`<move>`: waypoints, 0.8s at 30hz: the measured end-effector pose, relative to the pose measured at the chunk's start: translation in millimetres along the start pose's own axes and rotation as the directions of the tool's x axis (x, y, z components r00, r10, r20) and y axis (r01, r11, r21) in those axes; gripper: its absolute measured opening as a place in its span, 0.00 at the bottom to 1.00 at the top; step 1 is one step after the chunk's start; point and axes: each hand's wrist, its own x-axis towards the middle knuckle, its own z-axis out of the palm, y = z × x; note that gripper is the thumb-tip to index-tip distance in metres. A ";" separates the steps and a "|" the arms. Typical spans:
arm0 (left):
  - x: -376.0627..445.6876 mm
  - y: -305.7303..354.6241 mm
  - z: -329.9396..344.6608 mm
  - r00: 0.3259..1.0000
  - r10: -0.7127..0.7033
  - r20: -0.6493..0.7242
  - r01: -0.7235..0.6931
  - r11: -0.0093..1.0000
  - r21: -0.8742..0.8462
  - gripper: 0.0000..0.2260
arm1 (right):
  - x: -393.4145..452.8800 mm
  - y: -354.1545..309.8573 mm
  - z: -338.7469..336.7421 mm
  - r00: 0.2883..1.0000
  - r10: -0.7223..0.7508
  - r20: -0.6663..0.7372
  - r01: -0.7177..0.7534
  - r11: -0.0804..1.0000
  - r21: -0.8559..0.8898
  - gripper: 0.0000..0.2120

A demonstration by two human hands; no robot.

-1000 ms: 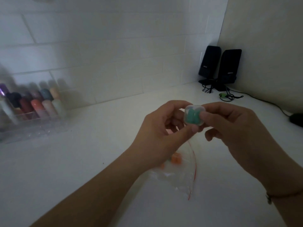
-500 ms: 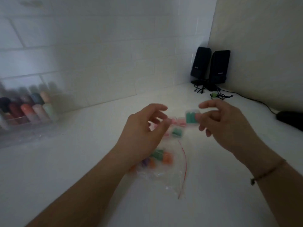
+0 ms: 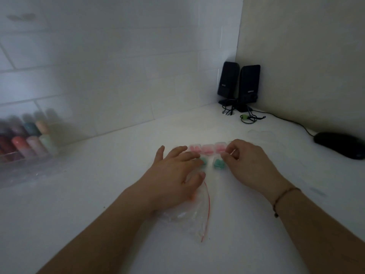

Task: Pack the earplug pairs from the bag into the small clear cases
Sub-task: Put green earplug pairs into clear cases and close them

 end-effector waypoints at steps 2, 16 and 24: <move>-0.9 -1.2 0.4 1.000 0.005 -0.010 -0.005 1.000 -0.003 0.26 | -0.7 -0.8 -1.8 1.000 -0.012 -0.002 0.012 1.000 0.001 0.05; -4.6 8.9 -10.7 0.853 0.232 -0.467 -0.324 0.938 -0.127 0.15 | -9.0 -19.7 -38.3 0.949 -0.063 -0.308 0.129 0.971 0.199 0.05; -11.0 13.3 -11.1 0.809 0.242 -0.536 -0.410 0.886 -0.218 0.12 | -63.2 26.4 -119.0 0.975 -0.001 -0.220 0.010 0.999 0.039 0.03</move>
